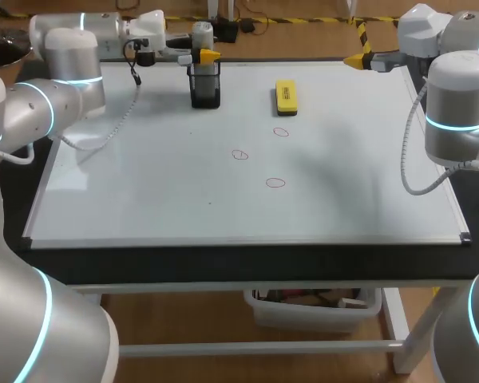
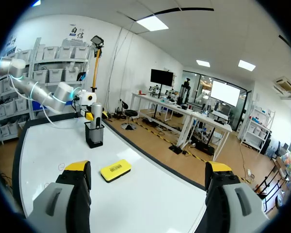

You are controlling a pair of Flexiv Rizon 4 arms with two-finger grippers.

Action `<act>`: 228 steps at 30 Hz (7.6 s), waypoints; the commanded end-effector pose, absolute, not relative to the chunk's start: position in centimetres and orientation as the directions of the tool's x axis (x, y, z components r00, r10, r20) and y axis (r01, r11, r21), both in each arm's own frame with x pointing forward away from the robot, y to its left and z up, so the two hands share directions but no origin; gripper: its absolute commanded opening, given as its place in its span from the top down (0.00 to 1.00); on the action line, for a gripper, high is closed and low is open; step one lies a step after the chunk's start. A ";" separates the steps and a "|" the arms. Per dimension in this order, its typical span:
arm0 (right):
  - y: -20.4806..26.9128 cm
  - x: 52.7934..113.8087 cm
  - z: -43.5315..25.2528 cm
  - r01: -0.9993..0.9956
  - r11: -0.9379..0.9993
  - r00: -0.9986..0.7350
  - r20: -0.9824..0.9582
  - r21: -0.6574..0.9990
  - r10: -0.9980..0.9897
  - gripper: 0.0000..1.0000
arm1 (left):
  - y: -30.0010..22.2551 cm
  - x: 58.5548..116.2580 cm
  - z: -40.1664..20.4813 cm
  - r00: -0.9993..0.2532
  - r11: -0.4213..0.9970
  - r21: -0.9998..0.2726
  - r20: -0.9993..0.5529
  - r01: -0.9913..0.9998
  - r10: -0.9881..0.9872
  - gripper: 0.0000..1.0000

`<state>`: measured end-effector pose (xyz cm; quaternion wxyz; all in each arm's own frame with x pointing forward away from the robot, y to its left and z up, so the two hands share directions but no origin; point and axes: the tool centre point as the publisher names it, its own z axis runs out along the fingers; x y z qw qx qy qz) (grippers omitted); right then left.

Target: Pick up the inspection probe, press it on each red-marked spot on the whiteboard one by one, put down the probe, pick up the eraser, and wipe off all the red marks.

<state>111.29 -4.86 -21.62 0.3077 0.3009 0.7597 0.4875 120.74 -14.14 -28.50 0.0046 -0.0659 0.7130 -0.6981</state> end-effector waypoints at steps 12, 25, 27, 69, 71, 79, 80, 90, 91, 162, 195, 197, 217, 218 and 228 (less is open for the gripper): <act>-4.9 111.3 -21.6 0.158 0.344 -0.631 -0.174 0.926 0.756 0.00 | -13.9 120.7 -27.1 -0.998 0.041 -0.998 0.054 -0.055 -0.015 1.00; -4.9 111.3 -21.6 0.158 0.344 -0.631 -0.174 0.926 0.756 0.00 | -13.3 118.8 -22.7 -0.999 0.012 -1.000 0.010 -0.010 -0.047 1.00; -4.9 111.3 -21.6 0.158 0.344 -0.631 -0.174 0.926 0.756 0.00 | -13.1 118.6 -22.0 -0.999 0.001 -1.000 -0.001 0.001 -0.053 1.00; -4.9 111.3 -21.6 0.158 0.344 -0.631 -0.174 0.926 0.756 0.00 | -2.1 111.6 -17.9 -0.861 0.008 -1.000 -0.024 0.024 -0.507 1.00; -4.9 111.3 -21.6 0.158 0.344 -0.631 -0.174 0.926 0.756 0.00 | -1.7 111.3 -18.4 -0.853 0.008 -1.000 -0.028 0.028 -0.522 1.00; -4.9 111.3 -21.6 0.158 0.344 -0.631 -0.174 0.926 0.756 0.00 | 0.3 110.0 -20.0 -0.819 0.029 -0.998 -0.061 0.054 -0.571 1.00; -4.9 111.3 -21.6 0.158 0.344 -0.631 -0.174 0.926 0.756 0.00 | 0.5 109.9 -20.2 -0.816 0.031 -0.998 -0.061 0.054 -0.575 1.00; -4.9 111.3 -21.6 0.158 0.344 -0.631 -0.174 0.926 0.756 0.00 | 2.0 109.9 -22.5 -0.792 0.024 -0.999 -0.036 0.027 -0.610 1.00; -4.9 111.3 -21.6 0.158 0.344 -0.631 -0.174 0.926 0.756 0.00 | 2.1 109.9 -22.7 -0.790 0.024 -0.999 -0.033 0.023 -0.612 1.00; 8.3 118.2 -32.2 -0.331 0.849 -0.928 -0.302 0.411 -0.216 0.00 | 3.1 110.3 -23.5 -0.783 0.036 -0.999 -0.009 -0.017 -0.622 1.00; 10.0 121.5 -36.8 -0.964 0.263 -0.264 -0.113 0.020 -0.958 0.00 | 3.1 110.3 -23.5 -0.783 0.036 -0.999 -0.009 -0.017 -0.622 1.00; 10.0 121.5 -37.2 -0.971 0.238 -0.235 -0.119 -0.005 -0.965 0.00 | 3.1 110.3 -23.5 -0.783 0.036 -0.999 -0.009 -0.017 -0.622 1.00; 9.5 120.2 -41.3 -0.994 0.090 -0.086 -0.061 -0.058 -0.994 0.00 | 3.1 110.3 -23.5 -0.783 0.036 -0.999 -0.009 -0.017 -0.622 1.00; 9.5 120.2 -41.4 -0.994 0.090 -0.087 -0.057 -0.057 -0.995 0.00 | 3.1 110.3 -23.5 -0.783 0.036 -0.999 -0.009 -0.017 -0.622 1.00; 9.5 119.9 -42.7 -0.998 0.056 -0.055 -0.030 -0.023 -0.998 0.00 | 3.1 110.3 -23.5 -0.783 0.036 -0.999 -0.009 -0.017 -0.622 1.00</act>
